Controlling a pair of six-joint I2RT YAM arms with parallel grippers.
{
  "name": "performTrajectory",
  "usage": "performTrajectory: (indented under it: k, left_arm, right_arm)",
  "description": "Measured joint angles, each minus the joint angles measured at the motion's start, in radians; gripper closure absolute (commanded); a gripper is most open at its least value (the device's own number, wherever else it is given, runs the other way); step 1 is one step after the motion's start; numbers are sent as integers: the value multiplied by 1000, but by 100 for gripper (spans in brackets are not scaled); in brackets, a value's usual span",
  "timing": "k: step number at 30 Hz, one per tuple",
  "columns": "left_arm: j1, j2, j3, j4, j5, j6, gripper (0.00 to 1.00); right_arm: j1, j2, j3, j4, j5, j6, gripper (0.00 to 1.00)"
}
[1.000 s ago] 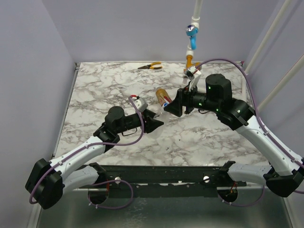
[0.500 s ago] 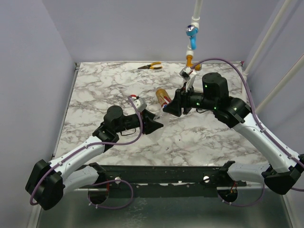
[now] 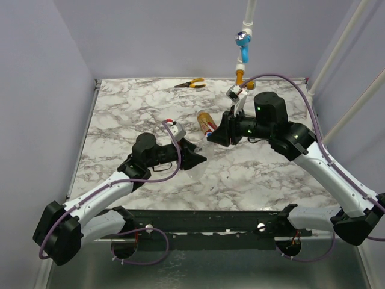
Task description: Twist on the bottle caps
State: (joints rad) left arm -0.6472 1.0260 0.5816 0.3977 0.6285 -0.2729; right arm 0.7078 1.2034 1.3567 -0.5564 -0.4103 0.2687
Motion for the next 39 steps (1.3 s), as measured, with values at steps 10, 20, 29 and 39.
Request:
performTrajectory:
  k: [10,20,29,39]
  left_arm:
    - [0,31,34,-37,-76,-4,96]
    - [-92,78,68,-79,-460,82,97]
    - [-240,189,107,-98,-888,186,98]
    - [-272,204,114,-87,-1004,220,98]
  right_arm:
    - [0,41,39,-31,86,43,77]
    - [13,208,207,-180,361,344,90]
    - [35,320,273,-275,543,573,90]
    - [45,330,285,-272,583,650,49]
